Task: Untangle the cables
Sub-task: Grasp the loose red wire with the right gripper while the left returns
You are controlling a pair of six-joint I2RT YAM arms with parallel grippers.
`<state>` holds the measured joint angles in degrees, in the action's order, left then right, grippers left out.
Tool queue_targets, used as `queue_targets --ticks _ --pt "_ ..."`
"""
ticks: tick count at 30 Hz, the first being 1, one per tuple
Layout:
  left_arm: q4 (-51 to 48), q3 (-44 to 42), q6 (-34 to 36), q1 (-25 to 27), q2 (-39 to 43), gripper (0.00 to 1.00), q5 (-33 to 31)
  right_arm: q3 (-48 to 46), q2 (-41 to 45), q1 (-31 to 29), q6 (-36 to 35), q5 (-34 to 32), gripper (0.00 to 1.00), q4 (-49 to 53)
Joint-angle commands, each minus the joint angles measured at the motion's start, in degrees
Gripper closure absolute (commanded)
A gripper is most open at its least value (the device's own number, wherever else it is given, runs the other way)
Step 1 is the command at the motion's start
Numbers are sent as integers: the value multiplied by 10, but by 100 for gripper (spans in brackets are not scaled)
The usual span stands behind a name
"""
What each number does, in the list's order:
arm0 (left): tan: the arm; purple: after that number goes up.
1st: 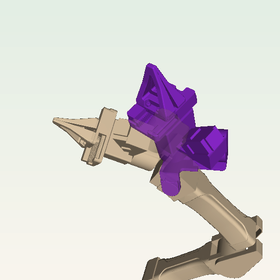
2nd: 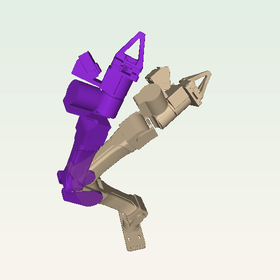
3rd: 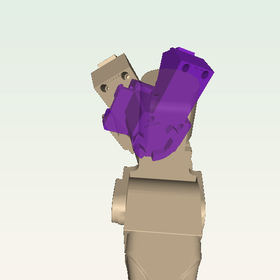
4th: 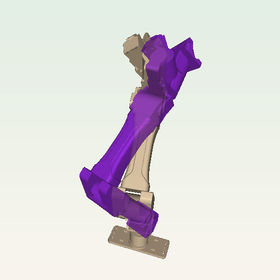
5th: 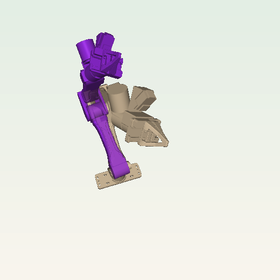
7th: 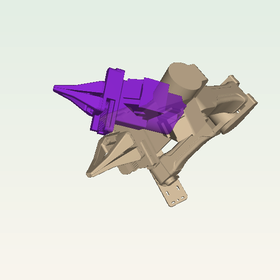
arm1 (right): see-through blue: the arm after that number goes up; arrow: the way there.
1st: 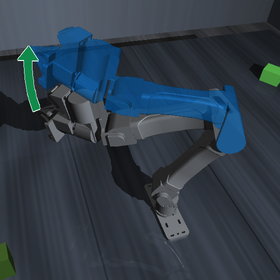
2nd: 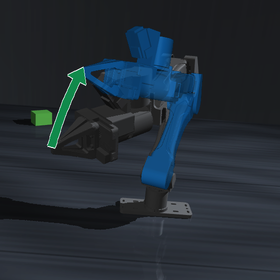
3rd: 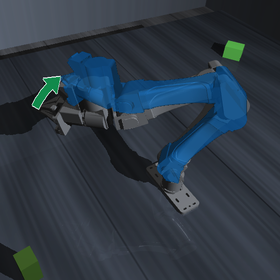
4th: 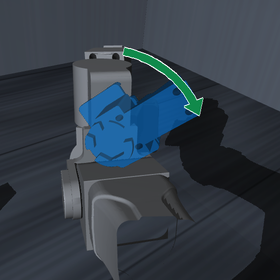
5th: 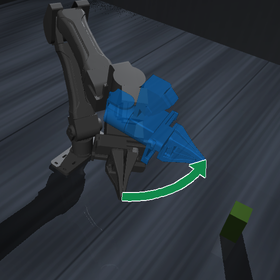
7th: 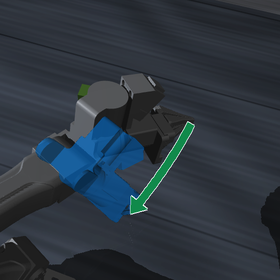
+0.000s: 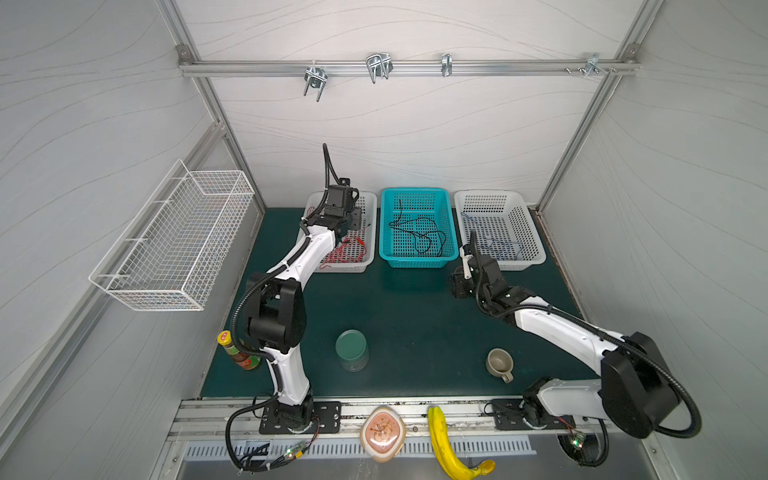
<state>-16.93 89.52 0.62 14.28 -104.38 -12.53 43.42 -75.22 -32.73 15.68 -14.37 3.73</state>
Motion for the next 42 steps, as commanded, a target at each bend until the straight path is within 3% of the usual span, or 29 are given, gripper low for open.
queue_targets --ticks 1,6,10,13,26,36,39,42 --pt "41 -29 44 37 34 35 5 19 -9 20 38 -7 36 37" --pt "82 -115 55 75 102 37 41 20 -19 64 65 12 36 60" --pt "127 -197 14 82 167 38 150 16 -30 84 68 24 36 62" --pt "163 -254 -9 89 212 38 193 15 -50 86 65 15 36 65" --pt "166 -355 -65 114 273 38 180 26 -183 86 74 11 43 24" --pt "160 -364 -80 115 273 38 182 54 -224 86 59 20 49 21" --pt "164 -366 -83 115 273 38 186 58 -227 86 60 18 55 23" --pt "168 -368 -83 115 275 38 187 61 -230 86 60 16 69 27"
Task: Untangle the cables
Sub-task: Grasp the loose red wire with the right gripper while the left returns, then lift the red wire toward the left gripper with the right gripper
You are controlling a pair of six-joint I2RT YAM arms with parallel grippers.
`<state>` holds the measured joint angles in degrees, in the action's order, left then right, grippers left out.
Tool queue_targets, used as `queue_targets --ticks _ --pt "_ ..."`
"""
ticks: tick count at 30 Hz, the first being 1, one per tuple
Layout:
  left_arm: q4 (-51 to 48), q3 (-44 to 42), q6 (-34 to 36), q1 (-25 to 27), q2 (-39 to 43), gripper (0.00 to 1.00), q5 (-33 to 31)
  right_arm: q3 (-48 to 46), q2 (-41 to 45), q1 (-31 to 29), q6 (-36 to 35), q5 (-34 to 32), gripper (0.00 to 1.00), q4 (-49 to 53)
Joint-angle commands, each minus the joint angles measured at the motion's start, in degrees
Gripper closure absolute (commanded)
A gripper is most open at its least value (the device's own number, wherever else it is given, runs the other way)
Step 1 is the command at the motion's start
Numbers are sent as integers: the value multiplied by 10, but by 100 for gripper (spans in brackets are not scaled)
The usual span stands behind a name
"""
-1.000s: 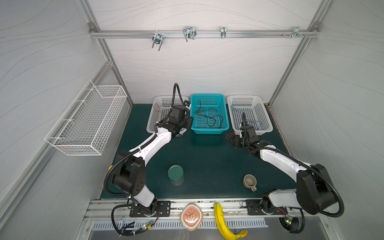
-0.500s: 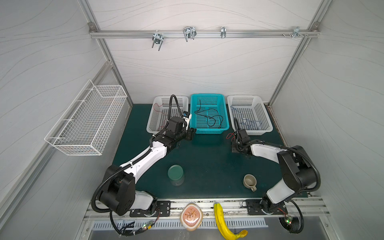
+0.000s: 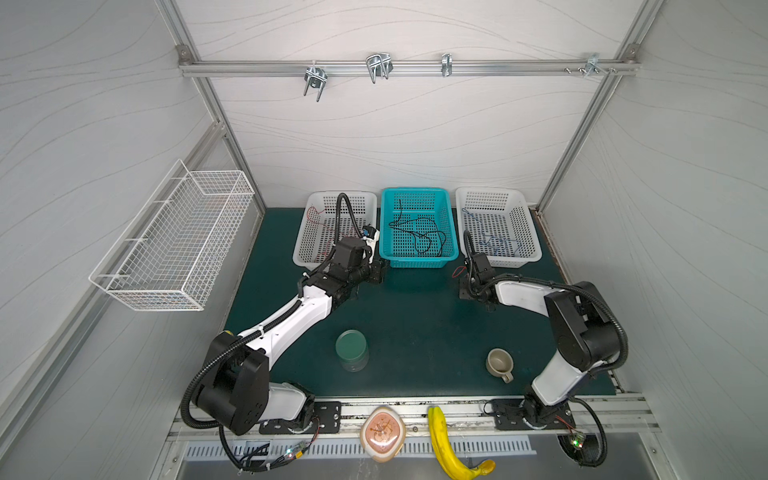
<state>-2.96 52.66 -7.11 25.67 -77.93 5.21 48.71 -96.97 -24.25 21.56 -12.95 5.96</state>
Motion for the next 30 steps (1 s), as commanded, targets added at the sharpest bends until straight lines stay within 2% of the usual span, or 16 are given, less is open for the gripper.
queue_targets --ticks 1,4,7,13,15,23,26,30 --pt "27 0 -6 1 11 38 9 8 -13 1 1 3 76 6" --pt "28 0 -5 1 12 38 9 6 -12 -3 1 3 91 5" --pt "27 -1 -6 1 10 38 11 3 -6 -11 -9 7 100 3" --pt "24 -7 -9 1 15 38 14 -7 40 -38 -55 31 100 -16" --pt "24 -9 -8 1 19 38 16 -9 63 -44 -74 66 100 -31" --pt "24 -14 -30 1 27 38 42 -7 137 -45 -105 293 100 -97" --pt "41 -20 -52 7 29 38 74 -2 152 -46 -102 336 100 -109" --pt "90 -34 -71 32 25 38 104 1 168 -53 -101 360 100 -119"
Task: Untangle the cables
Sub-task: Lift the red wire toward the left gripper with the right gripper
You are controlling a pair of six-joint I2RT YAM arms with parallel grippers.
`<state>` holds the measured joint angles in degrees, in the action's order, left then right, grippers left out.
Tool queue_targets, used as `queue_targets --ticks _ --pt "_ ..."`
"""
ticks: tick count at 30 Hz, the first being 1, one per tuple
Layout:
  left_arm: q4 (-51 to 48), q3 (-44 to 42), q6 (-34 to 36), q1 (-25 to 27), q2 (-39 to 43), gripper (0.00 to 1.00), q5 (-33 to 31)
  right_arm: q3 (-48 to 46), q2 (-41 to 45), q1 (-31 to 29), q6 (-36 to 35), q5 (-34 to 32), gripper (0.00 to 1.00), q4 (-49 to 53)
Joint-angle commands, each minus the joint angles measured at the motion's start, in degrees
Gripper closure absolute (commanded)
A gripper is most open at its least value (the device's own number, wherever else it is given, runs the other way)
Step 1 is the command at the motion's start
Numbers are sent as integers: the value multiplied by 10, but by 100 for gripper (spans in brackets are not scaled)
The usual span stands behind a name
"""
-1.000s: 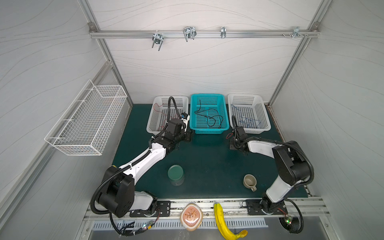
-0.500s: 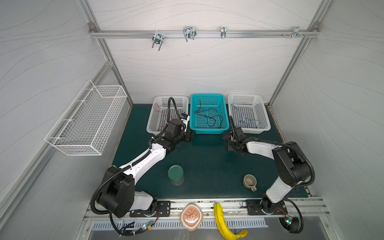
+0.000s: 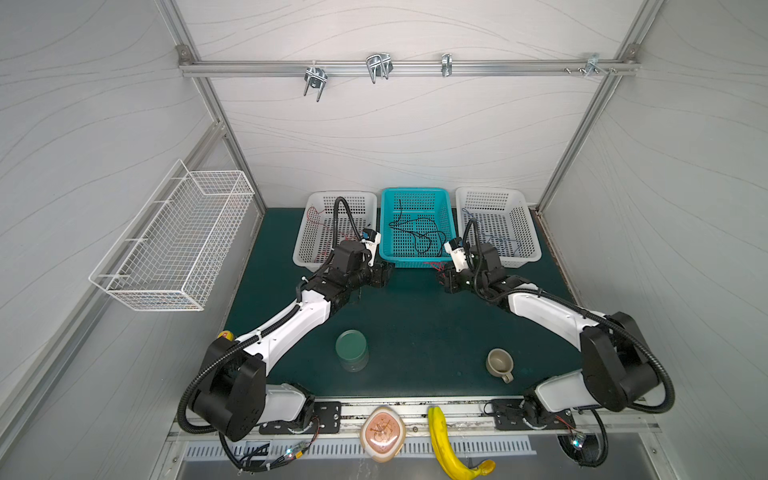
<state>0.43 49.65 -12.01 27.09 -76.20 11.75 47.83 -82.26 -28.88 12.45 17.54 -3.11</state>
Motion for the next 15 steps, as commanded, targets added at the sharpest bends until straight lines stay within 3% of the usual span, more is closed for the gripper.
queue_targets --ticks 1,8,15 --pt "62 -4 -17 30 6 38 37 10 25 -9 -10 57 100 -29" --pt "54 19 70 110 -20 36 -37 11 52 -21 -13 71 100 -24" --pt "77 9 93 121 -22 35 -81 3 94 -26 -24 83 100 -6"
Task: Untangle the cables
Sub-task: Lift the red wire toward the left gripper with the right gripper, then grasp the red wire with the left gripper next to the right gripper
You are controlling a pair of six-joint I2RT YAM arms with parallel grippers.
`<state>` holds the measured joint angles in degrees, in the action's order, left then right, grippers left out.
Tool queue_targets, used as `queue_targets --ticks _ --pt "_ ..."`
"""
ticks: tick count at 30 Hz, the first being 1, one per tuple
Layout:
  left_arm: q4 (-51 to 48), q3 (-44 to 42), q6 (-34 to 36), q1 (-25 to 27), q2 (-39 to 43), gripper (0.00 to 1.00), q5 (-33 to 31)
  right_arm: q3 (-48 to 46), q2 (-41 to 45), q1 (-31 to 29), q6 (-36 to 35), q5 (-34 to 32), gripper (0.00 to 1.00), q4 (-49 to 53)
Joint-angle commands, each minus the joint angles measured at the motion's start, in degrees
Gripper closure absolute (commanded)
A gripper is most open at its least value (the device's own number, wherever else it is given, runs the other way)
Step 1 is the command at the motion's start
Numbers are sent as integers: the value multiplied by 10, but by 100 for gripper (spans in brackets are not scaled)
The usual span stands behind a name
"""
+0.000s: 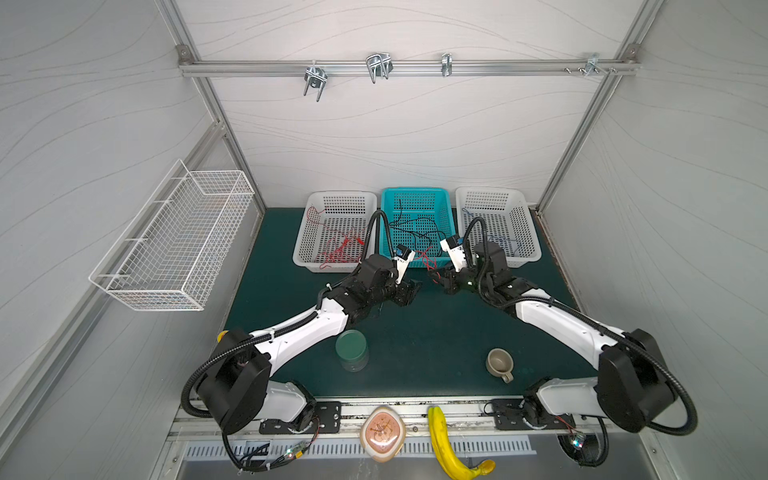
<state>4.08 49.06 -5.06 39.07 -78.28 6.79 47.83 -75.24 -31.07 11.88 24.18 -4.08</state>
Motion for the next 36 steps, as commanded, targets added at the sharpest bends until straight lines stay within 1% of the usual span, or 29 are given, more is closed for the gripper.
queue_targets --ticks 1,6,10,12,15,18,20,23,27,30,36 --pt "43 13 24 1 1 35 -34 0 29 -5 -19 17 100 5" --pt "48 11 23 1 14 35 -41 -6 45 -8 -25 22 100 11" --pt "61 0 32 1 29 35 -86 -4 48 -14 -28 35 100 13" --pt "85 -15 47 1 38 35 -105 0 48 -18 -32 39 100 17" --pt "115 -34 67 1 52 33 -123 7 46 -24 -40 41 100 26" --pt "122 -44 82 1 67 31 -133 12 44 -27 -44 36 100 32" --pt "132 -50 93 1 75 26 -136 14 40 -29 -44 37 100 31" --pt "150 -63 115 1 85 9 -147 19 38 -31 -46 39 100 33" --pt "177 -80 163 1 93 8 -143 26 34 -35 -50 43 100 38" --pt "207 -96 200 1 97 9 -128 29 33 -38 -52 46 100 40" --pt "312 -141 273 4 97 11 -98 35 29 -43 -57 51 100 47"
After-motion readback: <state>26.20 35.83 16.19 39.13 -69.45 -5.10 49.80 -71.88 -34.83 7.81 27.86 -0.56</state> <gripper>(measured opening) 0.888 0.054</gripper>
